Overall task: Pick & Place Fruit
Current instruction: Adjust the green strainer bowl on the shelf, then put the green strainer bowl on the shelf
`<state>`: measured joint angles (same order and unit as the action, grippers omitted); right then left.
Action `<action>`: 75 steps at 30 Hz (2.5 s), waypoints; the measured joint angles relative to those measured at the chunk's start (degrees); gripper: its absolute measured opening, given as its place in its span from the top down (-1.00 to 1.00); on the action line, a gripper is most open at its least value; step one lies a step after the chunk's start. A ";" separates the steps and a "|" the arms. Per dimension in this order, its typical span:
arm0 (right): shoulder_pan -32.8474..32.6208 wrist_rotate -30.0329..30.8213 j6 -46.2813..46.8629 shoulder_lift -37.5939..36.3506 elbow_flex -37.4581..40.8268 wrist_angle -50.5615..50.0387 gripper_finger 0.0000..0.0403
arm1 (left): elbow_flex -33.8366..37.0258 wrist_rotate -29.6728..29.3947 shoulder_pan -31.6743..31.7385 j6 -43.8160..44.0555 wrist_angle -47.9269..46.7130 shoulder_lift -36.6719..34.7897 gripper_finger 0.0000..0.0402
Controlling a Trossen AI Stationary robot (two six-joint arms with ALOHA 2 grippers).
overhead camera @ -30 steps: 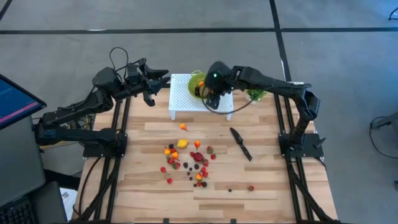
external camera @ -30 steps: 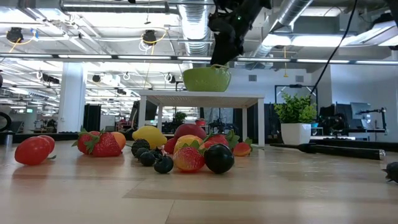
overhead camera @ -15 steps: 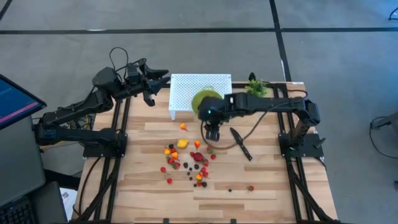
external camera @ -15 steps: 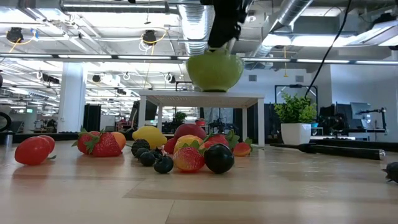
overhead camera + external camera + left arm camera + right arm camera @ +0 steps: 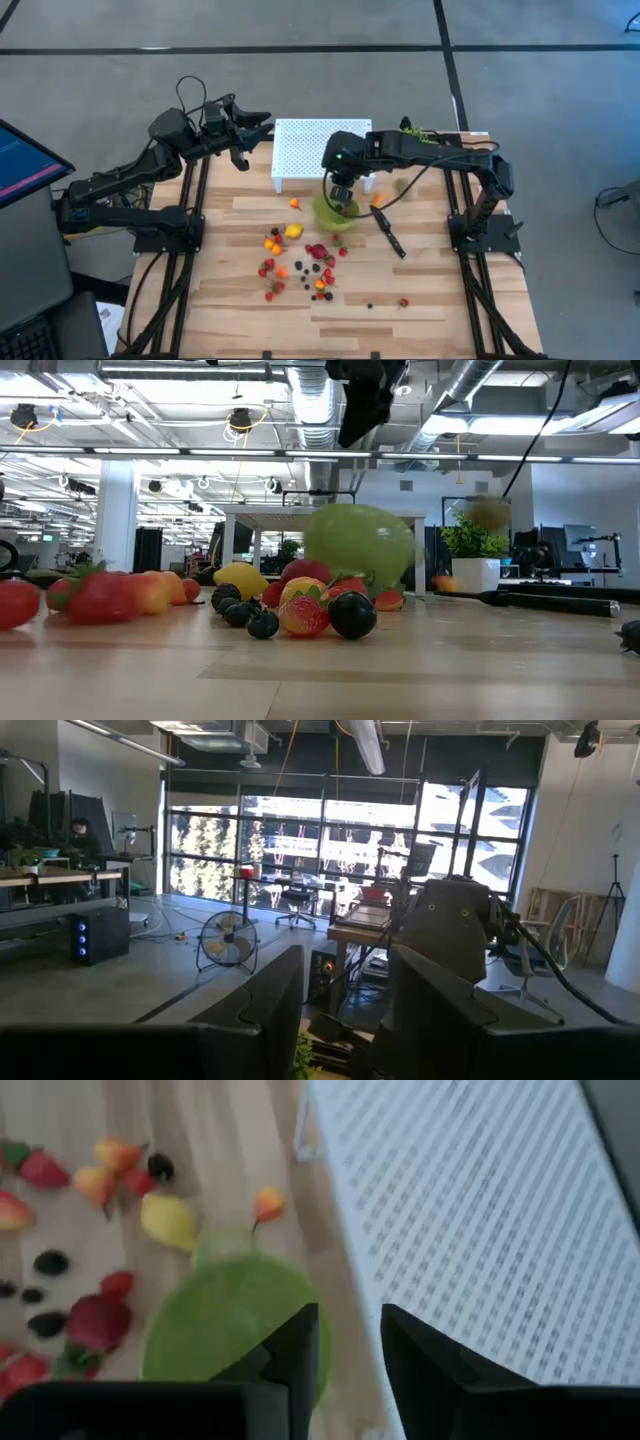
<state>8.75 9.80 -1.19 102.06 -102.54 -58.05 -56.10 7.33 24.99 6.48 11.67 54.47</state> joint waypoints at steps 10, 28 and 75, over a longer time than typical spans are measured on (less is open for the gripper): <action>-4.29 -0.29 5.49 -0.18 -0.04 -10.02 0.65 | -0.02 -0.02 0.00 0.00 0.02 0.01 0.29; -19.48 3.93 18.24 0.35 -0.02 -14.25 0.71 | -0.02 0.00 0.00 0.00 0.02 0.01 0.29; -16.98 -5.78 -10.63 13.55 5.74 2.50 0.11 | 0.00 -0.02 -0.01 0.00 0.02 0.01 0.29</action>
<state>-8.23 4.02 -11.82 115.61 -96.80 -55.56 -56.10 7.32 24.99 6.48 11.69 54.48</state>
